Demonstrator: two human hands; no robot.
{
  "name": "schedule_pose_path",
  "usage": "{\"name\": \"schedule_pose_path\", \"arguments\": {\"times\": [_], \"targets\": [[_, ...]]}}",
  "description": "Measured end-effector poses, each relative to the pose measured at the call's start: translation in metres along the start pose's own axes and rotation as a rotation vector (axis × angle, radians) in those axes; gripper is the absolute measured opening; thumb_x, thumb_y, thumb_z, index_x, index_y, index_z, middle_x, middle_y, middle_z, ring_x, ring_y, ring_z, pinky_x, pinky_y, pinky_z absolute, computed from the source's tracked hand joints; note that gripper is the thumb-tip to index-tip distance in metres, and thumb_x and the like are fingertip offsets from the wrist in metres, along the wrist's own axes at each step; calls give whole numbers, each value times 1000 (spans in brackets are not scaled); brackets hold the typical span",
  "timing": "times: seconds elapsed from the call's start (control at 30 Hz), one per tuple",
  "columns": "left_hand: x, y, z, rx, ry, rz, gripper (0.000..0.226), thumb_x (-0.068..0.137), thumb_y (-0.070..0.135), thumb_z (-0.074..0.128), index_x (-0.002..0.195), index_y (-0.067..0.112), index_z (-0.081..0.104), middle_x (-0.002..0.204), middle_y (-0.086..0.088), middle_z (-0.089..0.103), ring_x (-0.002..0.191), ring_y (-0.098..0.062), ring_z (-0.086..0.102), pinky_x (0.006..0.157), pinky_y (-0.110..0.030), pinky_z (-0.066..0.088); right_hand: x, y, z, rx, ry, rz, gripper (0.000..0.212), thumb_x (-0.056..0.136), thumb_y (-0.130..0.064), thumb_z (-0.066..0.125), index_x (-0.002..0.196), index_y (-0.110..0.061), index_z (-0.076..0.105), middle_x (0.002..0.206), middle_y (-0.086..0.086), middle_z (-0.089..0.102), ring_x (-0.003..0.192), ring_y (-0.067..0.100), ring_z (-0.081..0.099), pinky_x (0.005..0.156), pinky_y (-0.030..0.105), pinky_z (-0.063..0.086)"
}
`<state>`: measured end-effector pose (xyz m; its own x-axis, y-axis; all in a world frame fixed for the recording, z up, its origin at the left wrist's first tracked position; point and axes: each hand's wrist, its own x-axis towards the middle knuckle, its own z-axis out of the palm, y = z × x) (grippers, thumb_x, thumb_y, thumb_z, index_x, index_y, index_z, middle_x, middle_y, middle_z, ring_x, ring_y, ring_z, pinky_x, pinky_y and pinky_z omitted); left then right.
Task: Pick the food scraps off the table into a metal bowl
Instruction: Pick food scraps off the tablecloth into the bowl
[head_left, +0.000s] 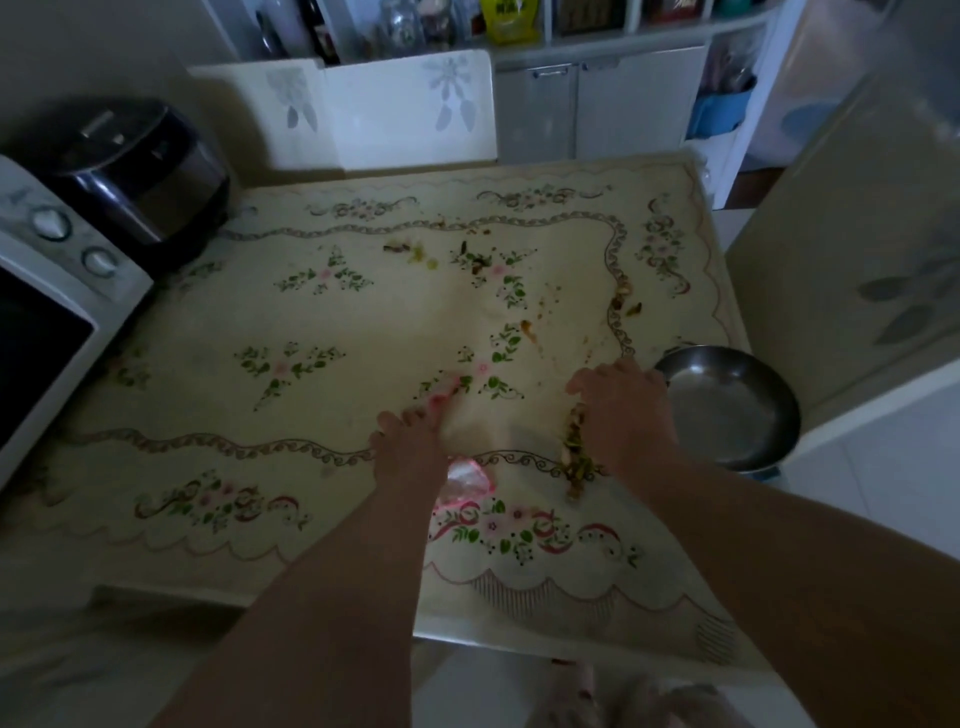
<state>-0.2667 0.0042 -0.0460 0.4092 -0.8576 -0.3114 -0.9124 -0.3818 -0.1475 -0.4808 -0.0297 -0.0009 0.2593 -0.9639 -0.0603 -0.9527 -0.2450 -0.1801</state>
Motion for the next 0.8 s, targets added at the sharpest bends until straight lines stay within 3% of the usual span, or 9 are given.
{"name": "schedule_pose_path", "arguments": {"times": [0.2, 0.3, 0.37, 0.53, 0.63, 0.8], "targets": [[49, 36, -13, 45, -11, 81, 49, 98, 15, 37, 144, 3, 25, 139, -20, 38, 132, -46, 30, 99, -47, 38, 4, 19, -10, 23, 64, 79, 46, 85, -8, 52, 125, -29, 57, 125, -4, 58, 126, 19, 40, 102, 35, 30], [70, 54, -21, -49, -51, 28, 52, 102, 22, 33, 147, -1, 21, 147, -23, 28, 138, -44, 20, 105, -48, 33, 8, 31, -15, 25, 73, 150, 40, 87, -11, 49, 122, -30, 58, 124, -4, 58, 126, 19, 40, 102, 37, 30], [85, 64, -22, -81, -42, 4, 59, 100, 31, 37, 148, 0, 18, 147, -23, 28, 137, -43, 23, 101, -47, 37, 9, 43, -15, 10, 57, 204, 41, 87, -11, 47, 123, -29, 57, 127, -3, 56, 129, 20, 38, 105, 39, 28], [96, 100, -37, -130, 4, 61, 56, 99, 18, 37, 148, -2, 19, 148, -26, 22, 135, -42, 27, 106, -44, 36, 7, 63, -9, 89, 84, 244, 42, 85, -8, 49, 123, -24, 59, 134, -2, 55, 138, 19, 34, 110, 40, 21], [98, 125, -42, -207, 9, 96, 51, 98, 14, 40, 145, 3, 24, 144, -22, 22, 127, -41, 35, 102, -43, 41, 7, 65, -9, 120, 194, 206, 43, 84, -6, 50, 122, -22, 61, 137, 1, 56, 139, 20, 36, 112, 45, 21], [94, 146, -42, -232, 15, 338, 51, 97, 15, 42, 144, 25, 28, 137, -14, 28, 120, -35, 38, 103, -41, 37, 20, 71, -25, 41, 126, 363, 55, 88, -7, 45, 140, -23, 40, 153, -1, 31, 147, 20, 14, 118, 51, 10]]}}
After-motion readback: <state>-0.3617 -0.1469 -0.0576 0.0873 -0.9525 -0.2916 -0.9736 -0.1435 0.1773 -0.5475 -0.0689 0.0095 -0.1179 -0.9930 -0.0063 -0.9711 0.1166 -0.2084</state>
